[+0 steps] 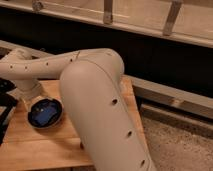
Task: Place the white sponge in the ceramic bowl
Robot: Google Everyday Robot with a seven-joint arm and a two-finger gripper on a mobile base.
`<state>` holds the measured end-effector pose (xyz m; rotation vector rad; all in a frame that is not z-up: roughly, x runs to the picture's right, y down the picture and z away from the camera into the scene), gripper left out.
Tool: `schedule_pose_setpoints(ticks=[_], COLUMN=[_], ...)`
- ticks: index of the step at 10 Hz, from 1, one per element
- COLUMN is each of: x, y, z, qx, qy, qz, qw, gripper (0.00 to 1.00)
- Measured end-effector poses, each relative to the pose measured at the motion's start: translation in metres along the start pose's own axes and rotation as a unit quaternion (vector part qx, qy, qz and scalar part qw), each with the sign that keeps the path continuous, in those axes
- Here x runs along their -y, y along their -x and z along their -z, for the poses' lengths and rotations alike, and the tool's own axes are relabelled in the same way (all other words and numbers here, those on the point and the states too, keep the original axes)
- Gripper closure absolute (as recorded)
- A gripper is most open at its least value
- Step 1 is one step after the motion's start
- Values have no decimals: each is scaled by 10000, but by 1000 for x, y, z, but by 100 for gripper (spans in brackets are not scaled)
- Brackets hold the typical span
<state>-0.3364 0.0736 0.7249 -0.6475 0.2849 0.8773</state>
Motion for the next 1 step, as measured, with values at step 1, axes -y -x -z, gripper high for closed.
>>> schedule_pose_setpoints(ticks=[1], x=[-3], y=[2], z=[-1], qx=[-13], qy=[7], qz=[51], qw=[10000], gripper=[6])
